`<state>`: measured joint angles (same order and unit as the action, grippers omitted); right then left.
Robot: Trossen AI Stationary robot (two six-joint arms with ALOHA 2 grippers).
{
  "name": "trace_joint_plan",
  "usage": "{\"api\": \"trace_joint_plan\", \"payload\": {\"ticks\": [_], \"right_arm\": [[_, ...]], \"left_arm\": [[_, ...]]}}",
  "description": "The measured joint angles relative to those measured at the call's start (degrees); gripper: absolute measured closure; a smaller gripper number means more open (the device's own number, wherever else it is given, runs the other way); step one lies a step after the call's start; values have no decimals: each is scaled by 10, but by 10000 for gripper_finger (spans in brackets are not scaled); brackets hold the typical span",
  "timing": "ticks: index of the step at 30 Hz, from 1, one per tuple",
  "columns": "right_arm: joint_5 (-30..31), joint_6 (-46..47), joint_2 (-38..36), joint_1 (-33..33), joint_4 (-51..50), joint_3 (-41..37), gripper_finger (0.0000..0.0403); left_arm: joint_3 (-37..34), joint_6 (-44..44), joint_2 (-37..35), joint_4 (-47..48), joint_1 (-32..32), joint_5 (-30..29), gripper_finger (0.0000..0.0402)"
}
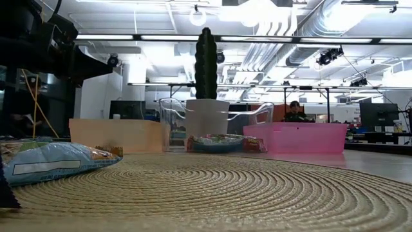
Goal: Pick and place Granola Bars by type
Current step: Put the yellow granola bar into the red bin
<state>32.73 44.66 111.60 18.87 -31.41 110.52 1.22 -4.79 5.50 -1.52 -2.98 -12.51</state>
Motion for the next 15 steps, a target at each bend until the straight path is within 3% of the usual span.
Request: {"api": "trace_joint_plan", "payload": {"ticks": [15], "right_arm": [[125,-53,-48,-9,-56,0,316]], "left_arm": [[0,0,0,0,0,0,400]]}}
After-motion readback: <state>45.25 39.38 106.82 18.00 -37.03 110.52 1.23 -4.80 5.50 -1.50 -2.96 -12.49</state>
